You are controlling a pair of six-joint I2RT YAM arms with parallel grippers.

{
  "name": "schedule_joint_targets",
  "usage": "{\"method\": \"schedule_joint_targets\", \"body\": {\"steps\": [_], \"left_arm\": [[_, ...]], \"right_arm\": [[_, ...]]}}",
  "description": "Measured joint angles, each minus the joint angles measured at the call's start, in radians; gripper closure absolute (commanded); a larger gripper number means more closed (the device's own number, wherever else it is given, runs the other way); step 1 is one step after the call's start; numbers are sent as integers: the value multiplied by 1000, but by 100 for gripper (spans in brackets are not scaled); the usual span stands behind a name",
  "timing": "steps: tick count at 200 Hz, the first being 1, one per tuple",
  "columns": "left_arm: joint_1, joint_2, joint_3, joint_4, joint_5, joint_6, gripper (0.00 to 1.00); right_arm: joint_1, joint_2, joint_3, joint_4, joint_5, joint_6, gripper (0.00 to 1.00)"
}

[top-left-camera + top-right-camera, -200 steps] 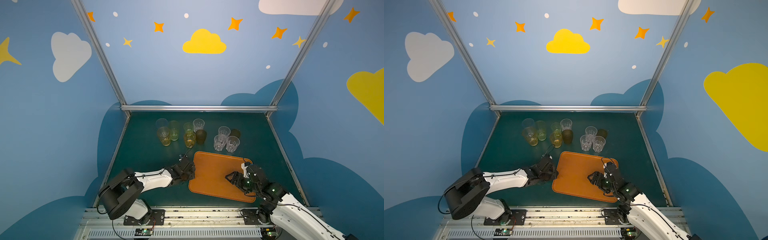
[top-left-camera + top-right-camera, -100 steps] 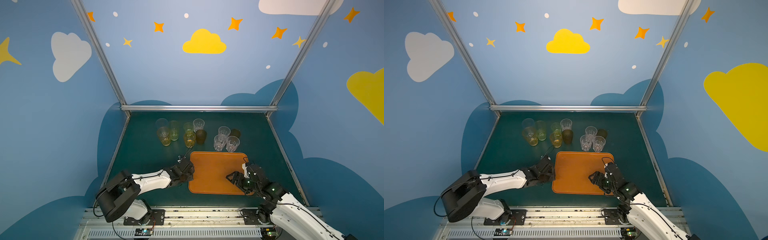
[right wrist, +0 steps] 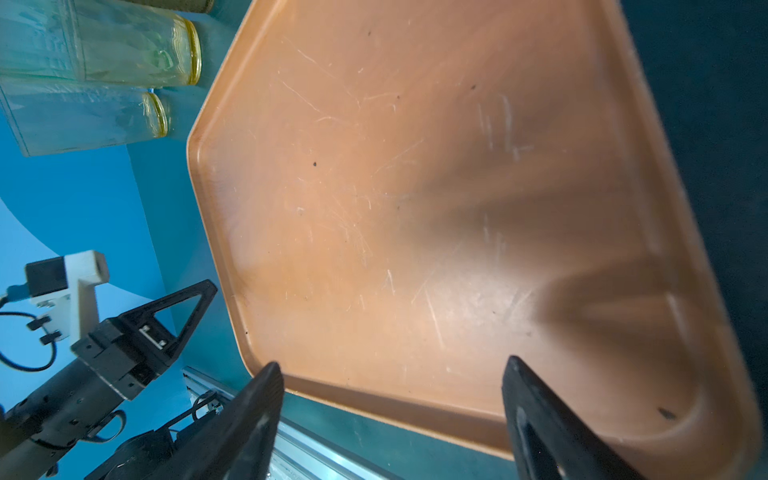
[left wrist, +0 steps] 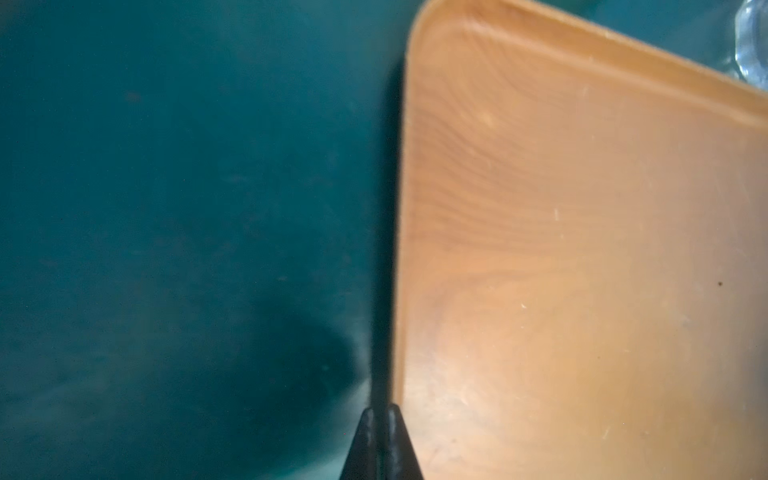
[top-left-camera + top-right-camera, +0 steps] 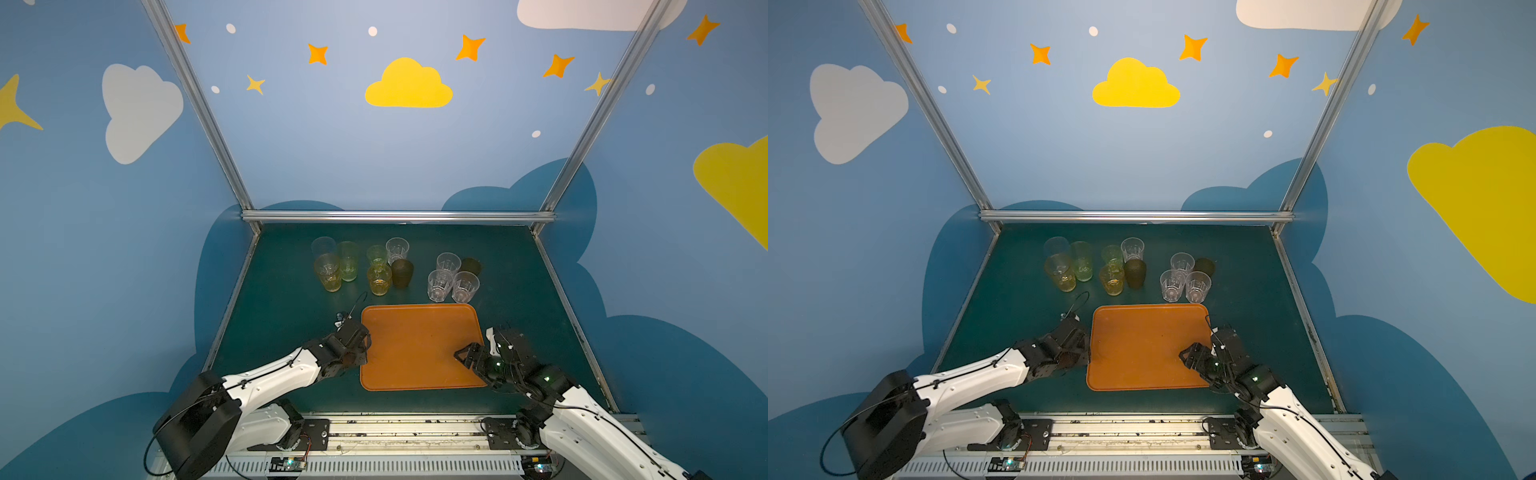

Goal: Place the glasses into the tray
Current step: 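Slide the tray with both grippers to center it in front of the robot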

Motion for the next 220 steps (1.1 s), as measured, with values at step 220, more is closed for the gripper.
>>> {"method": "schedule_joint_targets", "body": {"steps": [220], "left_arm": [[61, -38, -58, 63, 167, -7, 76]], "right_arm": [[-159, 164, 192, -106, 4, -137, 18]]}}
